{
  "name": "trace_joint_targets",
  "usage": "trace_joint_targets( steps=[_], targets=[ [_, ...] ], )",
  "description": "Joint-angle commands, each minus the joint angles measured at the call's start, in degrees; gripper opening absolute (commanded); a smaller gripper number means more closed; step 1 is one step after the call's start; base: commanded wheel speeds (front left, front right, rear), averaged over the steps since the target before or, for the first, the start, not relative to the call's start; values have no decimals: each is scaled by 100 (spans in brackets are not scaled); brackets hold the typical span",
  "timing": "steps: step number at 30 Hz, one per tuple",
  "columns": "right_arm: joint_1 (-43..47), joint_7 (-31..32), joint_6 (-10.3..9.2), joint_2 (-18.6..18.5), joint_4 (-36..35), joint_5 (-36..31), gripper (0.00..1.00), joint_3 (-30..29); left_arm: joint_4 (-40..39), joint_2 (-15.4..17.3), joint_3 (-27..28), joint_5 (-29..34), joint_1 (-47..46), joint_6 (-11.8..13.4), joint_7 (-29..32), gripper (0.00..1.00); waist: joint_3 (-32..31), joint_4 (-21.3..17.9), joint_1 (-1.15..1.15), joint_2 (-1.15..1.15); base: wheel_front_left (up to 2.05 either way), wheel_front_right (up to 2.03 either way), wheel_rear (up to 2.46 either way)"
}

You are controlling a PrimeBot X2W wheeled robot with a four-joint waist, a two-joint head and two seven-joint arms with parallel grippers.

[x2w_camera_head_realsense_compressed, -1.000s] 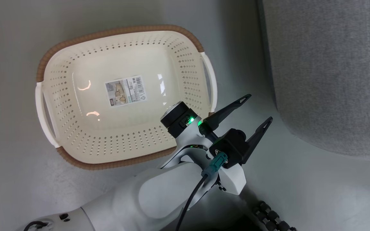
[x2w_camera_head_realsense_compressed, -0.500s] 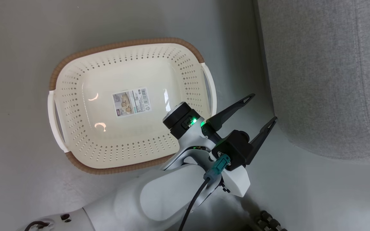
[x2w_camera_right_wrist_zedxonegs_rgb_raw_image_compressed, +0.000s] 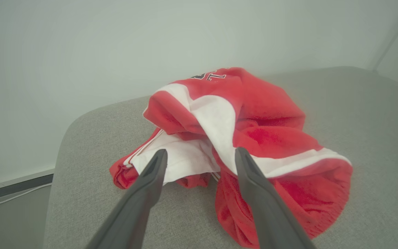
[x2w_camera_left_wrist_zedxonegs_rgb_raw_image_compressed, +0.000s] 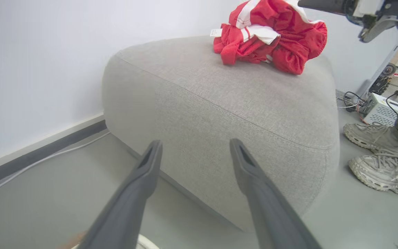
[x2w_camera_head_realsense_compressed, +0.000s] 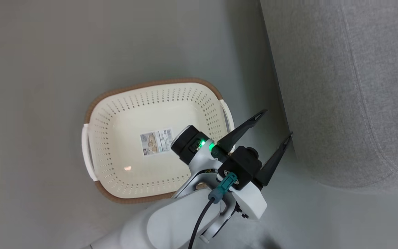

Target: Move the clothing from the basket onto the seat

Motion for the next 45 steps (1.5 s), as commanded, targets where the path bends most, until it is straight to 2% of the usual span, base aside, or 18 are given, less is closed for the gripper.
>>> trace_joint_targets(
  steps=[1,8,15,21,34,39,45],
  targets=[
    [376,-30,17,-269,-264,-171,100,-7,-171,-82,218,67,200,12,-27,100,-389,180,0,0,0,0,0],
    [738,-30,17,-38,-881,-422,100,63,-139,-82,677,183,685,-113,-27,100,-1008,391,0,0,0,0,0],
    [1087,-30,17,213,-1595,-776,100,461,-80,-82,1718,549,1524,-329,-27,100,-1830,730,0,0,0,0,0],
    [1352,-30,17,559,-1882,-1038,100,726,-71,-66,2766,972,2269,-487,-27,100,-2338,931,0,0,0,0,0],
    [1909,-30,17,1327,-2077,-1518,100,1366,-564,136,5023,1664,3859,-612,-27,100,-3056,1140,0,0,0,0,0],
    [2126,-30,17,1551,-1978,-1739,100,1505,-687,101,5584,1887,4319,-664,-27,100,-3225,1191,0,0,0,0,0],
    [2271,-30,17,1768,-1807,-1955,100,1518,-792,2,5958,2010,4709,-846,-27,100,-3409,1218,0,0,0,0,0]
  ],
)
